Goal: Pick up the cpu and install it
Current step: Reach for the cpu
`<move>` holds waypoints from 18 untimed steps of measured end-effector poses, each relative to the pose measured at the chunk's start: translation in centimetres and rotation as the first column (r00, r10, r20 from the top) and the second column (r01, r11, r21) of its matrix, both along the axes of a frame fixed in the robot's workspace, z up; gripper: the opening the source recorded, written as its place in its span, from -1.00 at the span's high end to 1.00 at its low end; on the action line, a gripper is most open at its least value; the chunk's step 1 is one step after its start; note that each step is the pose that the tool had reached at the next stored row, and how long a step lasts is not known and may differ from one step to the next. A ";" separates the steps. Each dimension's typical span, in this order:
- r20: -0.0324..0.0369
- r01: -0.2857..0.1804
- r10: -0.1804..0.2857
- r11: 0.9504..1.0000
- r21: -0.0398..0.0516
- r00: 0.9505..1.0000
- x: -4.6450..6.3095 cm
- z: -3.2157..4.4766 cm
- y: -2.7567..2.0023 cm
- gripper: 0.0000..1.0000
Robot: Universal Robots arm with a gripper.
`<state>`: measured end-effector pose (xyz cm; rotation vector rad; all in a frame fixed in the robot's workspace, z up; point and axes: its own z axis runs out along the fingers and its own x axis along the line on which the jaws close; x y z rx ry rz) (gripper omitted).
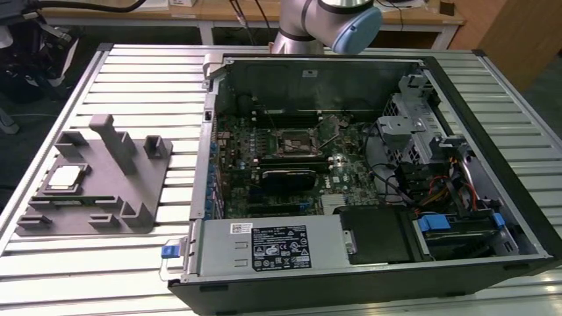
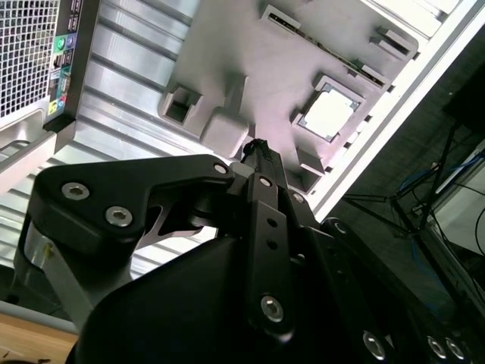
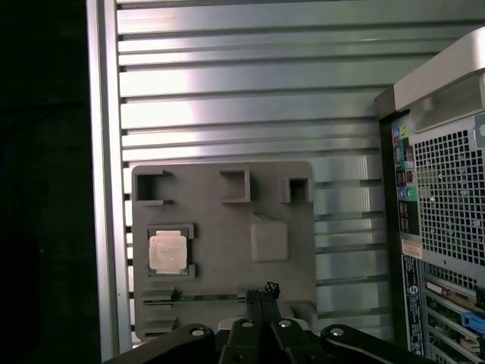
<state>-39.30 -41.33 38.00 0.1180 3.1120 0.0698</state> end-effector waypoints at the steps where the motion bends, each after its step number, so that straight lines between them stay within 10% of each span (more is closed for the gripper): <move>1: 0.000 0.000 0.000 1.000 0.000 1.000 0.0 -0.02 -0.01 0.79; 18: 0.000 0.000 0.000 1.000 0.000 1.000 -0.9 -0.35 -0.20 0.79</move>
